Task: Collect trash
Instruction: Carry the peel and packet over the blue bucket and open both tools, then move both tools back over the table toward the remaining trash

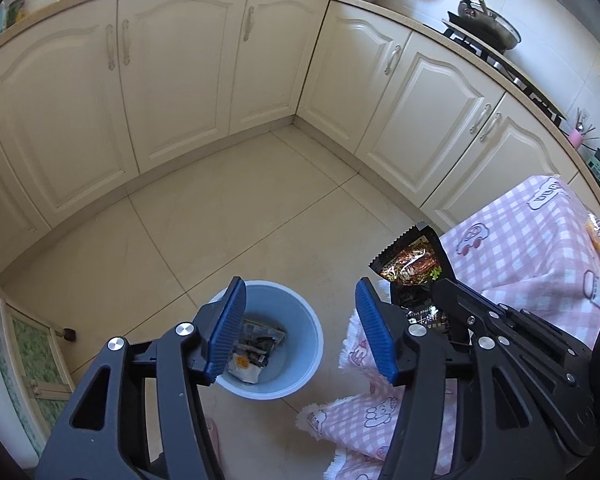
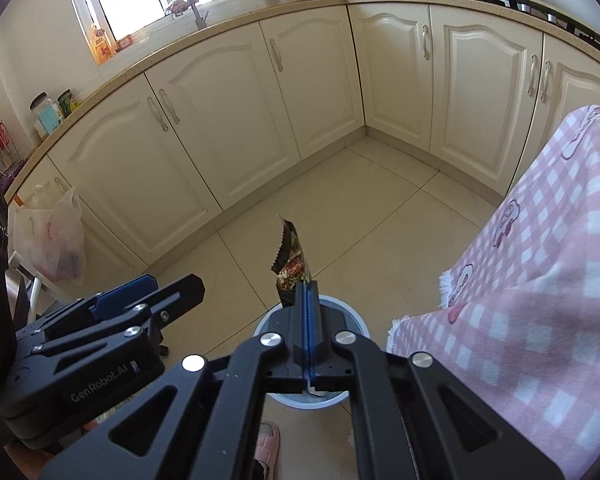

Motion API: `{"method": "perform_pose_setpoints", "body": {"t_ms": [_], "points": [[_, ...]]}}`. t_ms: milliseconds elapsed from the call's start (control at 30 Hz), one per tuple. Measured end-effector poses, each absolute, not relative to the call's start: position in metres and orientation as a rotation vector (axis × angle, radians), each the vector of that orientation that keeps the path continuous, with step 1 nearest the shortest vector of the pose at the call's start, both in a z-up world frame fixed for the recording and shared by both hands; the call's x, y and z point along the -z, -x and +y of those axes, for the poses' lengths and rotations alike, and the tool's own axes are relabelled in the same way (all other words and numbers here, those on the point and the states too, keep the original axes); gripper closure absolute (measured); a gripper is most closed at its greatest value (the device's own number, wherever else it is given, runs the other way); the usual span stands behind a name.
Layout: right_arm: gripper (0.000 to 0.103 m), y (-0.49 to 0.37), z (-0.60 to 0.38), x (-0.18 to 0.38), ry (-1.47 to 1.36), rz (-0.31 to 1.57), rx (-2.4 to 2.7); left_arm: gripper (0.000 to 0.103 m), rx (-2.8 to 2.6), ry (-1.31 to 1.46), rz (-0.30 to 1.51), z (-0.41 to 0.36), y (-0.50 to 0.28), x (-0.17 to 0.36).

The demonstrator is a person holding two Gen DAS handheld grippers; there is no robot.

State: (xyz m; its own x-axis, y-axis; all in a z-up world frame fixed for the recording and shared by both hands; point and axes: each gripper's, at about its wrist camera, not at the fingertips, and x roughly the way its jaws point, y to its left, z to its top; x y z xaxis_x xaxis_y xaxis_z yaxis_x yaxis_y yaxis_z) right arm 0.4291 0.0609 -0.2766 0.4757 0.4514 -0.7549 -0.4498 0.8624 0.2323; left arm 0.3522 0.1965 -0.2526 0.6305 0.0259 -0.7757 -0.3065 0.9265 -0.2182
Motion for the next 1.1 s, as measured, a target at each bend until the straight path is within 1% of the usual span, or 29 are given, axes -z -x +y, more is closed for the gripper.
{"method": "perform_pose_setpoints", "body": {"t_ms": [333, 433, 467, 500, 767, 867, 1100], "points": [[0.101, -0.435, 0.083, 0.279, -0.001, 0.916, -0.569, 0.046, -0.244, 0.366, 0.877, 0.216, -0.350, 0.260], [0.096, -0.439, 0.091, 0.276, -0.019, 0.899, -0.579, 0.044, -0.276, 0.361, 0.869, 0.221, -0.348, 0.258], [0.086, -0.440, 0.093, 0.275, -0.021, 0.891, -0.577, 0.043, -0.286, 0.358, 0.867, 0.222, -0.348, 0.257], [0.074, -0.441, 0.095, 0.273, -0.022, 0.882, -0.575, 0.043, -0.294, 0.352, 0.862, 0.223, -0.347, 0.255], [0.073, -0.433, 0.084, 0.250, -0.026, 0.824, -0.565, 0.043, -0.284, 0.347, 0.830, 0.218, -0.340, 0.236], [0.070, -0.427, 0.070, 0.238, -0.033, 0.803, -0.546, 0.043, -0.265, 0.335, 0.813, 0.209, -0.337, 0.225], [0.068, -0.405, 0.014, 0.192, -0.048, 0.708, -0.467, 0.041, -0.179, 0.290, 0.742, 0.164, -0.325, 0.184]]}}
